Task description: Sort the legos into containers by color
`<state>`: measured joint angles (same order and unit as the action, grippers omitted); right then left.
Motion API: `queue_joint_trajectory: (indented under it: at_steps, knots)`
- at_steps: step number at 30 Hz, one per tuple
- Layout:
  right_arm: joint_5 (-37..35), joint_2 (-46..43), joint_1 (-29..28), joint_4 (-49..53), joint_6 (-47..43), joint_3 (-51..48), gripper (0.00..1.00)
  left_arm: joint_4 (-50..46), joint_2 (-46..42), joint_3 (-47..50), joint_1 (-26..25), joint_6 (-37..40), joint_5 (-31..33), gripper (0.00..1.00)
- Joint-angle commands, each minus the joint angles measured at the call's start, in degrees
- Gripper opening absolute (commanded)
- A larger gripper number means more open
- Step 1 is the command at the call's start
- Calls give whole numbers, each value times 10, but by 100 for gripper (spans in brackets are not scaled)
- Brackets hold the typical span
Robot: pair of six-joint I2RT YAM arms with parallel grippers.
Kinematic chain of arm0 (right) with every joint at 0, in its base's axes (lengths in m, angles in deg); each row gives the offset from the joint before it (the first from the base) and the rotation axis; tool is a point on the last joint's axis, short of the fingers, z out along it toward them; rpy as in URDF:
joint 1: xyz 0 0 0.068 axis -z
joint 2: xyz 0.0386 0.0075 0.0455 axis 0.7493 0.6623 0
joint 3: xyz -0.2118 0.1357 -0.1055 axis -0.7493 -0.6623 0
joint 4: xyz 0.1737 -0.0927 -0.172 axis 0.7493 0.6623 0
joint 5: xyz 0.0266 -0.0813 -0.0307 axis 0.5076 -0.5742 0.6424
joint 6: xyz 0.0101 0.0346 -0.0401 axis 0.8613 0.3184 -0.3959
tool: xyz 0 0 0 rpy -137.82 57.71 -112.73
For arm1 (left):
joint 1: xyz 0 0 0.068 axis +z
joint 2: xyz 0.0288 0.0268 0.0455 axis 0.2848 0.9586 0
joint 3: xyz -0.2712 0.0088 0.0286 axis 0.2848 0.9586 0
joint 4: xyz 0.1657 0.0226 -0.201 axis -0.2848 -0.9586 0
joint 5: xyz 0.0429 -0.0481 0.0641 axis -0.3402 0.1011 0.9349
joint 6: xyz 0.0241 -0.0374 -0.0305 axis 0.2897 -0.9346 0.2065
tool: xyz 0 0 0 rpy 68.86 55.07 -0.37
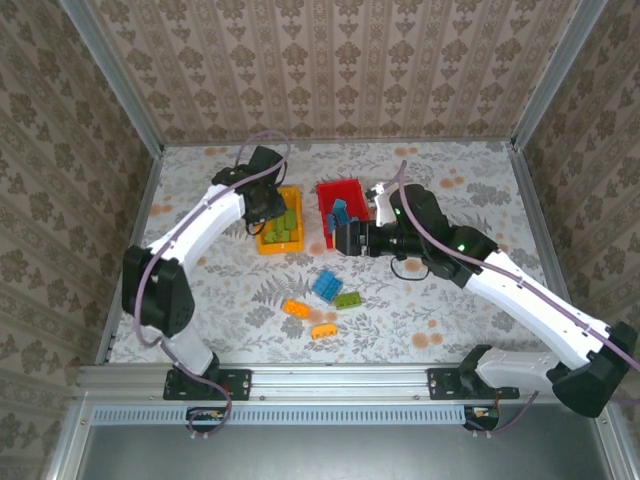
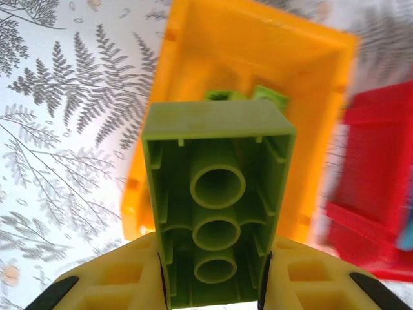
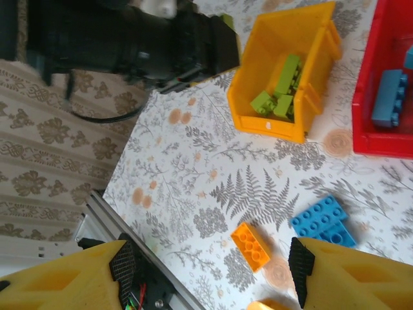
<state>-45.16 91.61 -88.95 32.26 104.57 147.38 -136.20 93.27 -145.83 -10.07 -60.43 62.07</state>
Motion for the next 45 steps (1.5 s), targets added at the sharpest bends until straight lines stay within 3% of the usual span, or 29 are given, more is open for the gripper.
queue_joint_trajectory:
  at_steps: [1, 12, 26, 36, 40, 45]
  knots:
    - [14, 5, -4, -49, 12, 6, 68, -18, 51, -40, 23, 93, -37, 16]
    - [-5, -5, -4, -52, 26, -38, 68, -21, 117, -74, 23, 105, -27, 18]
    - [-3, 6, -6, -15, 2, -66, 70, -39, 124, -95, 9, 93, -27, 42]
    - [-33, 39, -68, -16, -61, -115, 72, -80, 54, -113, 8, 76, -1, 45]
    - [-50, 78, -114, -18, -107, -103, 73, -74, -44, -66, -14, 49, 28, 45]
    - [-78, 200, -175, 29, -199, -43, 75, -66, -209, 43, -41, -8, 41, 45]
